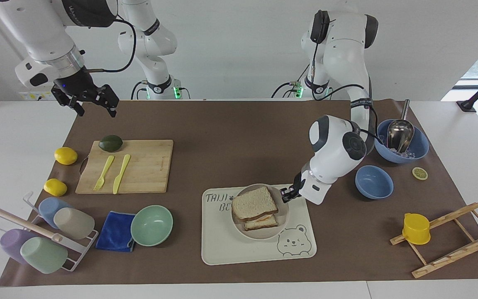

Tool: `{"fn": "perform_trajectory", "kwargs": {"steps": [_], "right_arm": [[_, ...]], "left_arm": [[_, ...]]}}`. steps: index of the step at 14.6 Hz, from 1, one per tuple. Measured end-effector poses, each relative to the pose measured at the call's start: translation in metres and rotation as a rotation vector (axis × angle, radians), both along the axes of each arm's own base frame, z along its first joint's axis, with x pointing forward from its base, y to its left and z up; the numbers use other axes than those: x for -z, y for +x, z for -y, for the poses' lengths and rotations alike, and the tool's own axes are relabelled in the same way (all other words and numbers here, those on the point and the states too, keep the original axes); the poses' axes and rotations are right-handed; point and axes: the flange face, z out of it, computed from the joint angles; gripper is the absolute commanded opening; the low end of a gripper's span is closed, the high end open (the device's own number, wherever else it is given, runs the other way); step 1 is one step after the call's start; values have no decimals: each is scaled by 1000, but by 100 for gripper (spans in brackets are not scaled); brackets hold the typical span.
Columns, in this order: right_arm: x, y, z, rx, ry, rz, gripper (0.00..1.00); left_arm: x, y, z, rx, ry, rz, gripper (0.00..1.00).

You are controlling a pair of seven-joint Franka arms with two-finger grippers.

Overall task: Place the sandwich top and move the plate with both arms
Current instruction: 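Slide the plate with the left gripper onto the bear tray, then open the left gripper and release the plate on the tray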

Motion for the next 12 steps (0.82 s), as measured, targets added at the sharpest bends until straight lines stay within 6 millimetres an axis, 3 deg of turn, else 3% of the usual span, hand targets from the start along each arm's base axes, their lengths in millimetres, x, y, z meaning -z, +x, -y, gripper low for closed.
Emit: {"fn": "perform_trajectory", "kwargs": {"steps": [4,7,8,10,12], "right_arm": [[2,0,0,0,0,-4,100],[2,0,0,0,0,-4,100],[2,0,0,0,0,-4,100],[2,0,0,0,0,-4,100],[2,0,0,0,0,-4,100]], "left_arm": [[13,-10,26,26,6,34,0],[15,-11,27,34,7,43,0],[15,-10,26,38,8,45,6],[15,-10,24,49,9,48,36],[15,-8,21,56,10,52,87]]}}
